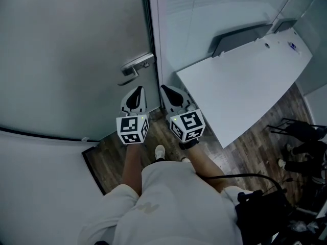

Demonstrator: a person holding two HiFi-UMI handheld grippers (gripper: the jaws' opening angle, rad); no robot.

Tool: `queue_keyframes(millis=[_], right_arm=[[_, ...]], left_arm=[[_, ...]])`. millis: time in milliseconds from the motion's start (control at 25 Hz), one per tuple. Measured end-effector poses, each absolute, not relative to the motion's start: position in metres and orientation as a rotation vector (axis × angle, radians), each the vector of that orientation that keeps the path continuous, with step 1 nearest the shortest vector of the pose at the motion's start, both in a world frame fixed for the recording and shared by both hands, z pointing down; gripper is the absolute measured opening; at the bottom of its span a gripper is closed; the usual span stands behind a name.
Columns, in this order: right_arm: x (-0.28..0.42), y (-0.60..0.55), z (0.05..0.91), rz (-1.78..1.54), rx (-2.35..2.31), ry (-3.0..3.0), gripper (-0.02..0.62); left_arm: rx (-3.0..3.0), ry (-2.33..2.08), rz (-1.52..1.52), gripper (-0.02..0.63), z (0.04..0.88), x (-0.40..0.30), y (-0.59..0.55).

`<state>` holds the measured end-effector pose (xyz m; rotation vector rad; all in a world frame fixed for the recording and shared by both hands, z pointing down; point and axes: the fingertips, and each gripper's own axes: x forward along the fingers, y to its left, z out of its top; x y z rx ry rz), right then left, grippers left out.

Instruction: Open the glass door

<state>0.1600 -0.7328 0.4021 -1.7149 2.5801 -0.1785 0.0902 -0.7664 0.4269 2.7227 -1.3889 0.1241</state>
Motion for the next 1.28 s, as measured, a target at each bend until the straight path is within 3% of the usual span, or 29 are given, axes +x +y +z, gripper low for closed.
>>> queue_keyframes(millis=[520,840,1080,1280], right_arm=[[0.150,-0.776,0.425,-0.261,-1.858,2.559,0.003],[0.159,-0.784,0.438,-0.295,-1.903,2.552,0.003],[0.168,-0.790,0.445,-0.319,-1.920,2.548,0.003],[0.172,-0.795,0.450,-0.334,-1.919,2.555,0.003]], left_arm=[[2.761,-1.333,0.430,0.009,0.481,0.062,-0.835],[2.838,-1.247,0.798,0.144,0.529,0.072,-0.864],[2.833,-1.231,1.146,0.158,0.560,0.067,-0.885],[2.831,-1.305,1.219,0.158,0.566,0.064,-0.889]])
